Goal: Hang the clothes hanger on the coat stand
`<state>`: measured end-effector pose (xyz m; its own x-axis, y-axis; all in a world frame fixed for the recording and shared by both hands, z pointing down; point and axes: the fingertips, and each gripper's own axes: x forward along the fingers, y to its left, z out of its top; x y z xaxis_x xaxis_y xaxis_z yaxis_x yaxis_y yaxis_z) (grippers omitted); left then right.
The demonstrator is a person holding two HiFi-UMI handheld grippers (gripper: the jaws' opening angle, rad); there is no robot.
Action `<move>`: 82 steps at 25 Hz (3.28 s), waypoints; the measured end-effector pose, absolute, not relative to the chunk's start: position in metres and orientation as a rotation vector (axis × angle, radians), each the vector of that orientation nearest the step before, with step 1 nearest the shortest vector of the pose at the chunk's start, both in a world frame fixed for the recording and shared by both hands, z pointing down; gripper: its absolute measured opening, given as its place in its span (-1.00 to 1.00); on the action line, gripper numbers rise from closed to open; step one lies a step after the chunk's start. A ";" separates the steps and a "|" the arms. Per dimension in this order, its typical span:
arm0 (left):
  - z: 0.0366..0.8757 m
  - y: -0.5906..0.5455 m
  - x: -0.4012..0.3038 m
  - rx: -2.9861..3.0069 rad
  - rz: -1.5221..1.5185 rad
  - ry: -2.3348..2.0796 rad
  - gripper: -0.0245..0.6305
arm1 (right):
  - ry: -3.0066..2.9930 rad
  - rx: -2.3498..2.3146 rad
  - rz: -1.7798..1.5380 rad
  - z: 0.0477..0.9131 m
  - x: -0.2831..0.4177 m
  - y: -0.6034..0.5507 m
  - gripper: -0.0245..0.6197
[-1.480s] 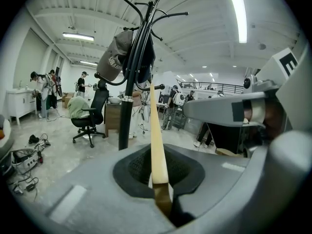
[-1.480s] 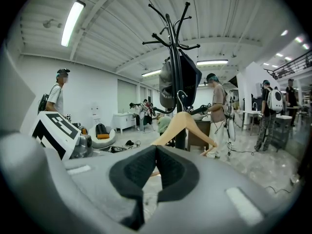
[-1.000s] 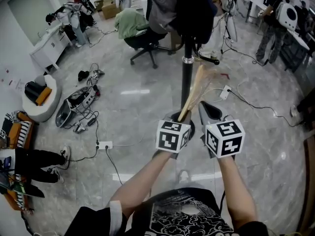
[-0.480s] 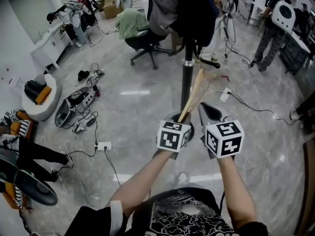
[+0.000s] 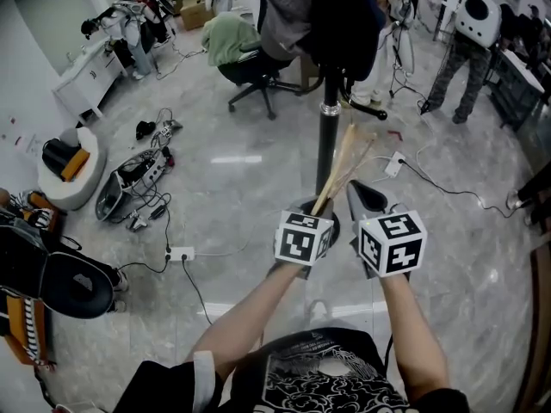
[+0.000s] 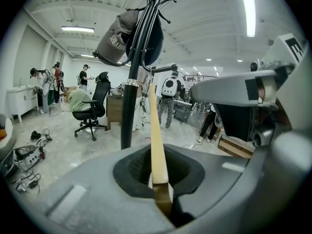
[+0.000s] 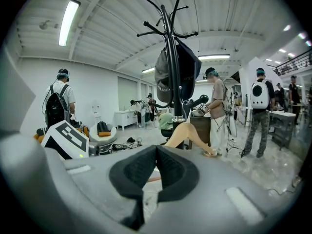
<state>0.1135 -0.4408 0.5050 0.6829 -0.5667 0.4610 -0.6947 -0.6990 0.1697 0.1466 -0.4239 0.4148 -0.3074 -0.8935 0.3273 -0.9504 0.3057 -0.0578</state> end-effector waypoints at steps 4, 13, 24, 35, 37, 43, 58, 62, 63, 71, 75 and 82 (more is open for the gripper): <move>0.509 -0.442 0.113 2.558 0.554 -0.992 -0.85 | -2.336 1.679 0.364 0.419 0.146 -0.425 -0.92; 0.516 -0.442 0.113 2.554 0.573 -0.982 -0.85 | -2.330 1.680 0.381 0.422 0.147 -0.423 -0.92; 0.518 -0.441 0.108 2.552 0.577 -0.946 -0.85 | -2.334 1.674 0.388 0.423 0.141 -0.422 -0.92; 0.516 -0.436 0.102 2.536 0.530 -0.941 -0.82 | -2.331 1.687 0.404 0.426 0.137 -0.412 -0.92; 0.515 -0.434 0.100 2.538 0.533 -0.944 -0.78 | -2.330 1.689 0.407 0.425 0.135 -0.410 -0.92; 0.517 -0.428 0.099 2.529 0.543 -0.937 -0.66 | -2.330 1.693 0.410 0.424 0.134 -0.405 -0.92; 0.487 -0.413 0.081 2.554 0.446 -0.991 -0.65 | -2.329 1.691 0.413 0.426 0.119 -0.388 -0.92; 0.473 -0.408 0.074 2.567 0.402 -1.007 -0.65 | -2.339 1.682 0.410 0.423 0.111 -0.383 -0.92; 0.469 -0.407 0.072 2.569 0.392 -1.011 -0.65 | -2.341 1.679 0.408 0.423 0.109 -0.382 -0.92; 0.443 -0.387 0.059 2.590 0.342 -1.040 -0.66 | -2.358 1.659 0.395 0.419 0.093 -0.368 -0.92; 0.431 -0.377 0.053 2.611 0.331 -1.051 -0.66 | -2.367 1.656 0.385 0.415 0.085 -0.360 -0.92; 0.422 -0.364 0.040 2.643 0.338 -1.082 -0.86 | -2.380 1.647 0.369 0.410 0.072 -0.347 -0.92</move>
